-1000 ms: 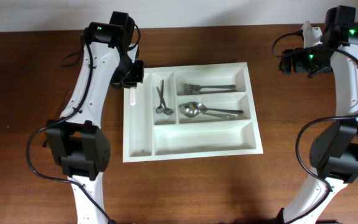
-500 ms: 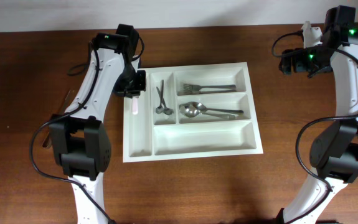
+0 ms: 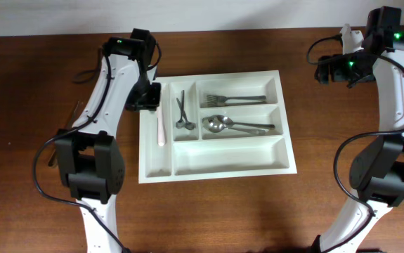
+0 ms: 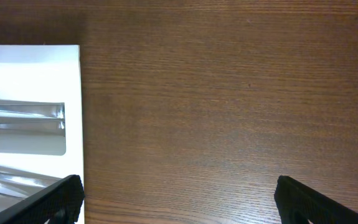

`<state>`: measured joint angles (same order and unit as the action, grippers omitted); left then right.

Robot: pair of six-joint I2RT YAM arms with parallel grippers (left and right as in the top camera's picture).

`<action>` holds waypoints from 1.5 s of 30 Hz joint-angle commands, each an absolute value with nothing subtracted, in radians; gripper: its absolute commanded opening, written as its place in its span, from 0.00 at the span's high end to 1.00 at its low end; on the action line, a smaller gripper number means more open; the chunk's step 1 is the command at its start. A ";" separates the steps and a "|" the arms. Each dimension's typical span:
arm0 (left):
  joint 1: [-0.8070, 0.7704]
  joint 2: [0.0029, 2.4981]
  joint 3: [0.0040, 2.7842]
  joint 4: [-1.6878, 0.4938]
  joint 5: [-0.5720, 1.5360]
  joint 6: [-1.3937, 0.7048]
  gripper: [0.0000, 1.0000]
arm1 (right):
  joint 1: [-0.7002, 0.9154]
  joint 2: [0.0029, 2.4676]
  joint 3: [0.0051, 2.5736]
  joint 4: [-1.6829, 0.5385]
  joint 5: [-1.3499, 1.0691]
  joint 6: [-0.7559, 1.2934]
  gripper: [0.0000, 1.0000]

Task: Pack container
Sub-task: 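Carry the pink knife into the tray's leftmost compartment and release, then lower the left gripper onto the metal tongs and grasp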

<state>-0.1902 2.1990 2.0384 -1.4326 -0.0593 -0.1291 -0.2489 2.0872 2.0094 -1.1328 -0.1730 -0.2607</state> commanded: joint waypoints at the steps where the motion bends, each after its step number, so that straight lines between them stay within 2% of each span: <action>1: -0.130 2.153 2.037 -1.461 -0.261 -0.103 0.60 | -0.250 2.075 2.023 -1.133 -0.164 -0.249 0.01; 5: -0.062 2.150 2.037 -1.493 -0.342 -0.077 0.60 | -0.250 2.075 2.023 -1.133 -0.164 -0.249 0.01; 15: 0.135 2.150 2.035 -1.439 -0.329 0.157 0.58 | -0.250 2.075 2.023 -1.133 -0.164 -0.249 0.01; 23: 0.237 2.150 1.993 -1.390 -0.067 0.435 0.58 | -0.250 2.075 2.023 -1.133 -0.164 -0.249 0.01; 33: 0.294 2.150 1.884 -1.307 0.012 0.532 0.59 | -0.250 2.075 2.023 -1.133 -0.164 -0.249 0.01; 45: 0.298 2.150 1.784 -1.179 -0.076 0.544 0.60 | -0.250 2.075 2.023 -1.133 -0.164 -0.249 0.01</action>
<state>0.2893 2.1872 1.8030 -1.1938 -0.0406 0.5236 -0.2489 2.0872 2.0094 -1.1328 -0.1730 -0.2607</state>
